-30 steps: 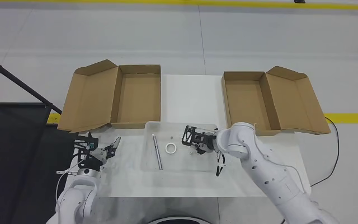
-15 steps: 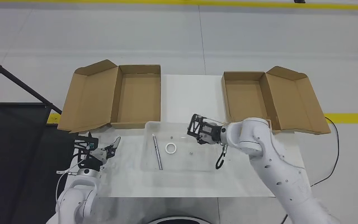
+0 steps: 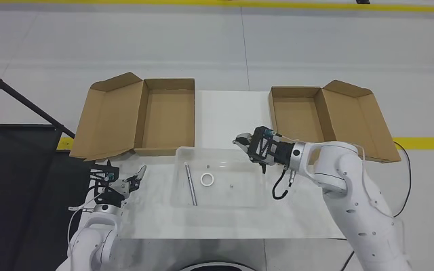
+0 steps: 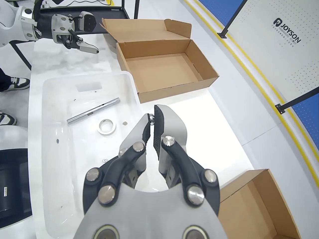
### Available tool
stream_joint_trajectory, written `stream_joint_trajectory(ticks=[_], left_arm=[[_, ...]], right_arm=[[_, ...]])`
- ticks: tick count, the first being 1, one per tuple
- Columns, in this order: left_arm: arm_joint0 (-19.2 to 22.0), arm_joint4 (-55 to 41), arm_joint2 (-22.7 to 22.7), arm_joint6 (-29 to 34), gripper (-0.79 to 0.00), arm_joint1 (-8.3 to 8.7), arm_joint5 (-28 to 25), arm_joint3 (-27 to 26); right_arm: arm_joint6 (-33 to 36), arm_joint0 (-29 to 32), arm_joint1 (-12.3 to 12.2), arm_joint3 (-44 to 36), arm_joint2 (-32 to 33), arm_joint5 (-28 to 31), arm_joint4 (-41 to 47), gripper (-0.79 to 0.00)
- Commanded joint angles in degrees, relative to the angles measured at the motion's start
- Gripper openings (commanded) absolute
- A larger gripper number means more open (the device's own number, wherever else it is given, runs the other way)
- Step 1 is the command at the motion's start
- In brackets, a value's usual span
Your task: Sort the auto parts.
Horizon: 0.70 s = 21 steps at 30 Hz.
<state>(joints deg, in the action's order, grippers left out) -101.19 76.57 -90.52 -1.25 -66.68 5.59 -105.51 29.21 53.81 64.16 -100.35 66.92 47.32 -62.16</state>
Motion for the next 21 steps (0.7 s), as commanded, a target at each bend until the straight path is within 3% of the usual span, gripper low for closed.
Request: stream_joint_trajectory(ticks=[1, 6, 11, 21], left_arm=[[0.0, 0.0, 0.0, 0.0, 0.0, 0.0, 0.0, 0.0], [0.0, 0.0, 0.0, 0.0, 0.0, 0.0, 0.0, 0.0], [0.0, 0.0, 0.0, 0.0, 0.0, 0.0, 0.0, 0.0], [0.0, 0.0, 0.0, 0.0, 0.0, 0.0, 0.0, 0.0]], right_arm=[[0.0, 0.0, 0.0, 0.0, 0.0, 0.0, 0.0, -0.785], [0.0, 0.0, 0.0, 0.0, 0.0, 0.0, 0.0, -0.785], [-4.2, 1.5, -0.2, -1.3, 2.2, -2.9, 0.0, -0.785], [-27.9, 6.9, -0.5, -3.3, 13.0, -10.2, 5.3, -0.785]])
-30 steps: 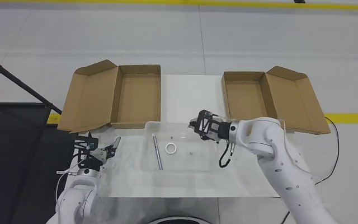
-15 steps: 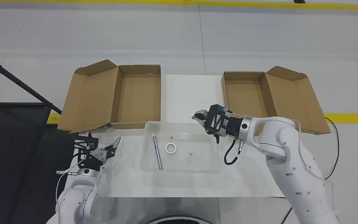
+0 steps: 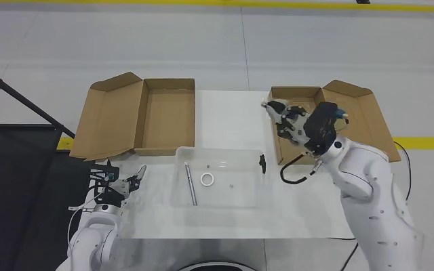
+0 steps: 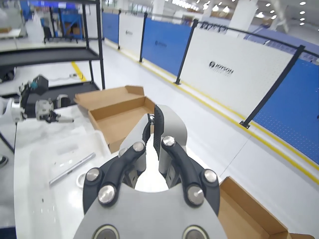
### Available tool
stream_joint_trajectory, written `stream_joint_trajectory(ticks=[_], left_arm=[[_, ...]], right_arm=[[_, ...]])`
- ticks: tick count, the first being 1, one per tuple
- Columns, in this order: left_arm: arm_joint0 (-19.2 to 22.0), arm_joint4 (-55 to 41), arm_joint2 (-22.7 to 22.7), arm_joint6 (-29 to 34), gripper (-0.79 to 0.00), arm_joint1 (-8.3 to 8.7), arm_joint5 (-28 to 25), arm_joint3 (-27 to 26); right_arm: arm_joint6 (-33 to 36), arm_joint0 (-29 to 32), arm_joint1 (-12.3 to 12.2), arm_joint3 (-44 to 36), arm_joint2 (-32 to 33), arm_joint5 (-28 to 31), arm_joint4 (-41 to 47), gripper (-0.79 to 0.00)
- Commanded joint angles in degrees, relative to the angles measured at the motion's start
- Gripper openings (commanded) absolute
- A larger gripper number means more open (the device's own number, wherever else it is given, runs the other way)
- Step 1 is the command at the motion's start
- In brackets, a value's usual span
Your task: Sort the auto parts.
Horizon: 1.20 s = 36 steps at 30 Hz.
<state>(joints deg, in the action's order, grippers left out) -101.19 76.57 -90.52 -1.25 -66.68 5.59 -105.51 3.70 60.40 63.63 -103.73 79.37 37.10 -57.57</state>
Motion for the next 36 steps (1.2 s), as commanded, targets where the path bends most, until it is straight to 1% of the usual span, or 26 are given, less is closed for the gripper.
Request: stream_joint_trajectory(ticks=[1, 3, 5, 7, 9, 11, 12, 14, 17, 18, 19, 21, 23, 24, 27, 28, 31, 33, 36], left_arm=[[0.0, 0.0, 0.0, 0.0, 0.0, 0.0, 0.0, 0.0], [0.0, 0.0, 0.0, 0.0, 0.0, 0.0, 0.0, 0.0], [0.0, 0.0, 0.0, 0.0, 0.0, 0.0, 0.0, 0.0], [0.0, 0.0, 0.0, 0.0, 0.0, 0.0, 0.0, 0.0], [0.0, 0.0, 0.0, 0.0, 0.0, 0.0, 0.0, 0.0], [0.0, 0.0, 0.0, 0.0, 0.0, 0.0, 0.0, 0.0], [0.0, 0.0, 0.0, 0.0, 0.0, 0.0, 0.0, 0.0], [0.0, 0.0, 0.0, 0.0, 0.0, 0.0, 0.0, 0.0], [0.0, 0.0, 0.0, 0.0, 0.0, 0.0, 0.0, 0.0], [0.0, 0.0, 0.0, 0.0, 0.0, 0.0, 0.0, 0.0], [0.0, 0.0, 0.0, 0.0, 0.0, 0.0, 0.0, 0.0], [0.0, 0.0, 0.0, 0.0, 0.0, 0.0, 0.0, 0.0], [0.0, 0.0, 0.0, 0.0, 0.0, 0.0, 0.0, 0.0], [0.0, 0.0, 0.0, 0.0, 0.0, 0.0, 0.0, 0.0], [0.0, 0.0, 0.0, 0.0, 0.0, 0.0, 0.0, 0.0], [0.0, 0.0, 0.0, 0.0, 0.0, 0.0, 0.0, 0.0], [0.0, 0.0, 0.0, 0.0, 0.0, 0.0, 0.0, 0.0], [0.0, 0.0, 0.0, 0.0, 0.0, 0.0, 0.0, 0.0], [0.0, 0.0, 0.0, 0.0, 0.0, 0.0, 0.0, 0.0]], right_arm=[[-4.3, 0.7, 0.0, 0.1, 1.1, 0.5, 1.3, -0.785], [-8.2, 1.2, 0.0, 0.4, 1.9, 3.3, 3.5, -0.785], [-10.0, 1.1, -0.1, 1.1, 2.1, 8.0, 5.0, -0.785], [-10.2, 0.7, -0.3, 1.9, 2.2, 11.5, 5.8, -0.785], [-8.9, 0.3, -0.4, 2.4, 2.4, 12.0, 5.1, -0.785], [-5.7, 0.2, -0.5, 2.7, 2.6, 9.5, 2.8, -0.785], [-2.1, 0.2, -0.7, 2.4, 2.7, 6.9, 0.3, -0.785], [2.7, 0.2, -0.8, 1.9, 2.5, 3.9, -2.4, -0.785], [12.5, -0.3, -1.1, 1.8, 2.1, -1.0, -7.6, -0.785], [17.0, -0.9, -1.2, 2.3, 1.8, -2.5, -9.9, -0.785], [20.0, -1.3, -1.2, 3.4, 1.5, -3.7, -11.1, -0.785], [23.0, -2.4, -1.2, 5.5, 0.9, -4.4, -11.0, -0.785], [26.4, -4.2, -1.2, 9.5, 0.3, -5.4, -11.8, -0.785], [28.9, -5.7, -1.1, 12.4, -0.5, -6.9, -13.9, -0.785], [29.3, -8.2, -0.7, 18.4, -2.5, -10.7, -15.4, -0.785], [28.5, -9.4, -0.4, 21.6, -3.2, -12.5, -15.5, -0.785], [26.2, -12.0, 0.1, 27.8, -4.4, -14.6, -14.8, -0.785], [25.4, -13.4, 0.3, 30.6, -5.3, -16.0, -15.3, -0.785], [25.3, -13.6, 0.4, 30.9, -5.5, -16.2, -15.5, -0.785]])
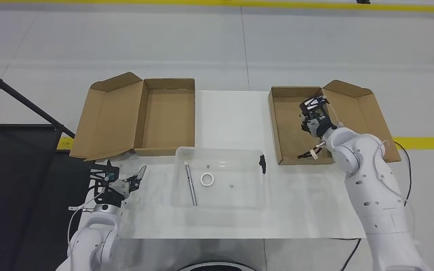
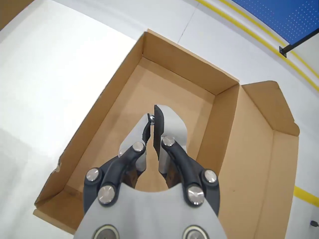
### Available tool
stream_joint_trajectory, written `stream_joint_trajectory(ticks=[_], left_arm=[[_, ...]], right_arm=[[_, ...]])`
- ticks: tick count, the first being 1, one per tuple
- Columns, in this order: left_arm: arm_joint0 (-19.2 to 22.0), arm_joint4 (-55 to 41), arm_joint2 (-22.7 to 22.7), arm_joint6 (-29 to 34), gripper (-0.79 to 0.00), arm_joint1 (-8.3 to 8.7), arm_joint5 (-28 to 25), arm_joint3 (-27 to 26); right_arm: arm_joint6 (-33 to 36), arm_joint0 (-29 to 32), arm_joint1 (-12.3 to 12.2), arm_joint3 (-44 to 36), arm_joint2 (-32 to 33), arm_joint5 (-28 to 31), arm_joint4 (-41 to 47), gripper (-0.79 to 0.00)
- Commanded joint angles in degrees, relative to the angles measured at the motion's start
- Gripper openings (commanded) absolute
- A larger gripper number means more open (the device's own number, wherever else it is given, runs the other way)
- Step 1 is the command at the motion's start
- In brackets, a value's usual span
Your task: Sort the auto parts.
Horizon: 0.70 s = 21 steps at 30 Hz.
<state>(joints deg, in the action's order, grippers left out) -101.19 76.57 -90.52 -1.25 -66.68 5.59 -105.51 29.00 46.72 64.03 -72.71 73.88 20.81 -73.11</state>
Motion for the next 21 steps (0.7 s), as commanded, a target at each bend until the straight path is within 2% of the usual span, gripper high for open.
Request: stream_joint_trajectory(ticks=[1, 11, 16, 21], left_arm=[[0.0, 0.0, 0.0, 0.0, 0.0, 0.0, 0.0, 0.0], [0.0, 0.0, 0.0, 0.0, 0.0, 0.0, 0.0, 0.0], [0.0, 0.0, 0.0, 0.0, 0.0, 0.0, 0.0, 0.0], [0.0, 0.0, 0.0, 0.0, 0.0, 0.0, 0.0, 0.0]], right_arm=[[0.0, 0.1, 0.0, -0.1, 0.0, 0.1, 0.0, -0.785], [1.0, -0.3, 0.3, 1.6, -1.0, -1.3, 0.2, -0.785], [2.8, -5.4, 1.9, 11.0, -5.4, -4.4, 1.5, -0.785], [1.7, -10.4, 3.6, 20.5, -8.7, -6.6, 2.7, -0.785]])
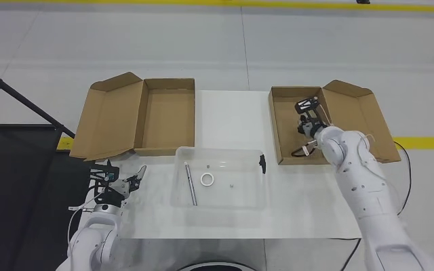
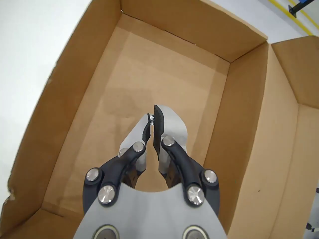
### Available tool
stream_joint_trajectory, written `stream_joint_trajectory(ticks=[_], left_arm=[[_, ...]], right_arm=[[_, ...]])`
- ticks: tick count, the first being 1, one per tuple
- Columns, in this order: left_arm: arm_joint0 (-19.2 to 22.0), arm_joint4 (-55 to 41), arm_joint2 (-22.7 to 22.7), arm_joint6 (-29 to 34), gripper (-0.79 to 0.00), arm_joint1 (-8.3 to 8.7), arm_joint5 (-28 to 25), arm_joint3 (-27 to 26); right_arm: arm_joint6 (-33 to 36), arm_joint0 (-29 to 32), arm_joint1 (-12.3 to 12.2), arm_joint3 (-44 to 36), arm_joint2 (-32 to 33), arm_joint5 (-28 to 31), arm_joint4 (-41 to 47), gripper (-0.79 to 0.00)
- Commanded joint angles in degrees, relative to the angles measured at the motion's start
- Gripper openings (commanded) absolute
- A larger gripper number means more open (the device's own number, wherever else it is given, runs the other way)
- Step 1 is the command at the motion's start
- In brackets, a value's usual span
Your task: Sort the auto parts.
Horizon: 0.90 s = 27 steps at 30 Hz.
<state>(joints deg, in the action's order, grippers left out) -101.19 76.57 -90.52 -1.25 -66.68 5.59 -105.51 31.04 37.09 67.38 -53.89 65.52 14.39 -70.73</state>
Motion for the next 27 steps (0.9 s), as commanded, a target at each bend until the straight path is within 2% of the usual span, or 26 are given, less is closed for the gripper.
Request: stream_joint_trajectory(ticks=[1, 6, 9, 10, 17, 23, 25, 27], left_arm=[[0.0, 0.0, 0.0, 0.0, 0.0, 0.0, 0.0, 0.0], [0.0, 0.0, 0.0, 0.0, 0.0, 0.0, 0.0, 0.0], [0.0, 0.0, 0.0, 0.0, 0.0, 0.0, 0.0, 0.0], [0.0, 0.0, 0.0, 0.0, 0.0, 0.0, 0.0, 0.0], [0.0, 0.0, 0.0, 0.0, 0.0, 0.0, 0.0, 0.0], [0.0, 0.0, 0.0, 0.0, 0.0, 0.0, 0.0, 0.0], [0.0, 0.0, 0.0, 0.0, 0.0, 0.0, 0.0, 0.0], [0.0, 0.0, 0.0, 0.0, 0.0, 0.0, 0.0, 0.0]], right_arm=[[-0.9, -1.8, 0.6, 3.7, -1.0, -0.1, 1.0, -0.785], [-1.8, -4.5, 1.6, 8.7, -2.6, -0.4, 1.5, -0.767], [-2.7, -5.4, 2.0, 10.4, -3.2, -0.4, 1.5, -0.56], [-2.9, -5.6, 2.1, 10.7, -3.3, -0.3, 1.5, -0.539], [-2.5, -6.1, 2.2, 11.1, -3.4, -0.3, 1.0, -0.502], [-1.0, -5.7, 1.6, 8.1, -2.0, 0.3, 0.3, -0.446], [-0.9, -5.1, 1.0, 5.7, -0.7, 0.2, 0.2, -0.409], [-1.0, -4.3, 0.6, 3.2, 0.7, 0.7, 0.7, -0.336]])
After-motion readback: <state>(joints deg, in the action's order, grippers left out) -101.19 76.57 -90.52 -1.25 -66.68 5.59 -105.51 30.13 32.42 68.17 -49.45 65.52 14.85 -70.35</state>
